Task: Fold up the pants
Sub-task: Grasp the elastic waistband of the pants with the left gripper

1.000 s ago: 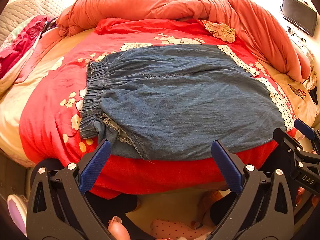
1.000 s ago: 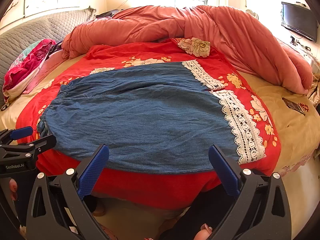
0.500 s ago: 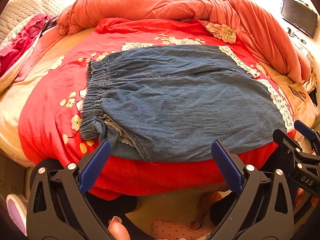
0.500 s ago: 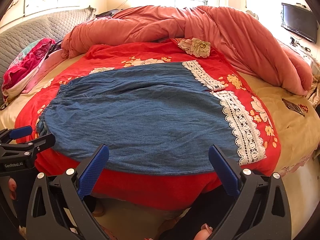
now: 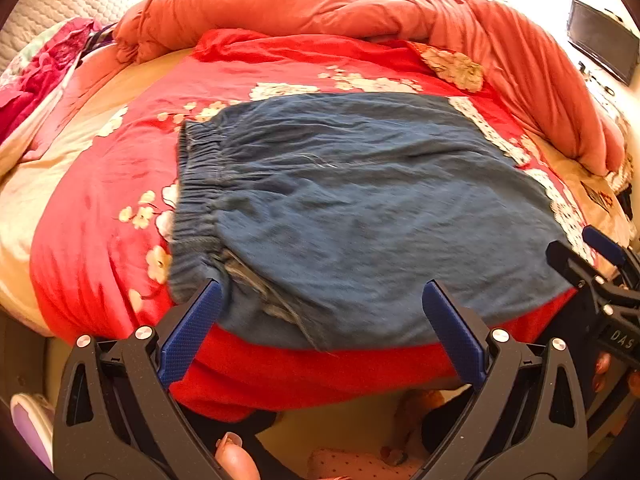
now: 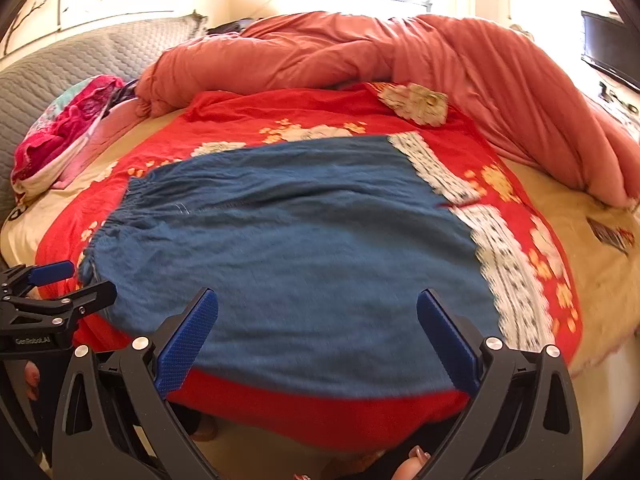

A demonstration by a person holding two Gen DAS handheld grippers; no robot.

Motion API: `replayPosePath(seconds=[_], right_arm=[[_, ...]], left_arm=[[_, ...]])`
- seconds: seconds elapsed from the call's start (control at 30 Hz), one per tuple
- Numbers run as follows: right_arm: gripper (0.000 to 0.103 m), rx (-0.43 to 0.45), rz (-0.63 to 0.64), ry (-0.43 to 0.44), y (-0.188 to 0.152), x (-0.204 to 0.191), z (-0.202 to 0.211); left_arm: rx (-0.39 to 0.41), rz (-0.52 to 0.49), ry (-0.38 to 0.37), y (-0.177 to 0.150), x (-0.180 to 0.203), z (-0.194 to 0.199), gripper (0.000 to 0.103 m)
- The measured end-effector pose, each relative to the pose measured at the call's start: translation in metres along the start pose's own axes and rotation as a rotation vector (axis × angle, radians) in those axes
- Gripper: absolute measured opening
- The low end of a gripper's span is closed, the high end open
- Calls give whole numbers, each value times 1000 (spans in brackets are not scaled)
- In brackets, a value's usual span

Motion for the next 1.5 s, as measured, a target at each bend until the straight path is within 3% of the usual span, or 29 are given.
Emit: replayPosePath(seconds=[0.13,0.4,0.6,0.9,1.1,1.17,1.23,1.5], right_arm=[[99,16,26,20,23,-2,-14],[99,-6,40,159,74,-14,-63],[99,-25,84,162,104,-23,-95],[99,-66,181,192,147,-38,-148],[99,-121,311,217,169,-49,-190],[99,-144,327,239,174,-51,-205],[99,-191,351,265,178,-52,-223],[99,-277,562,264,182,-64,-266]], left_arm=[[-6,25,11,16,-19,-14,95],[-6,121,97,62,-81,-49,95],[-53,151,106,88,-108,-87,95],[-96,114,53,119,-109,-145,94],[-90,113,38,124,-112,-174,73],[-60,103,13,126,-109,-173,48],[-27,121,-24,127,-107,-169,32],[152,120,-50,130,-109,-130,27]])
Point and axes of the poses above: each gripper's, at about its wrist camera, not at the fingertips, and z roughly against the way its jaws point, x to its right, y to its top, the point moved 5 cm from there along -z, roughly the way its jaws point, and after that the axes turned 14 degrees about y, right-handed, at the moved point
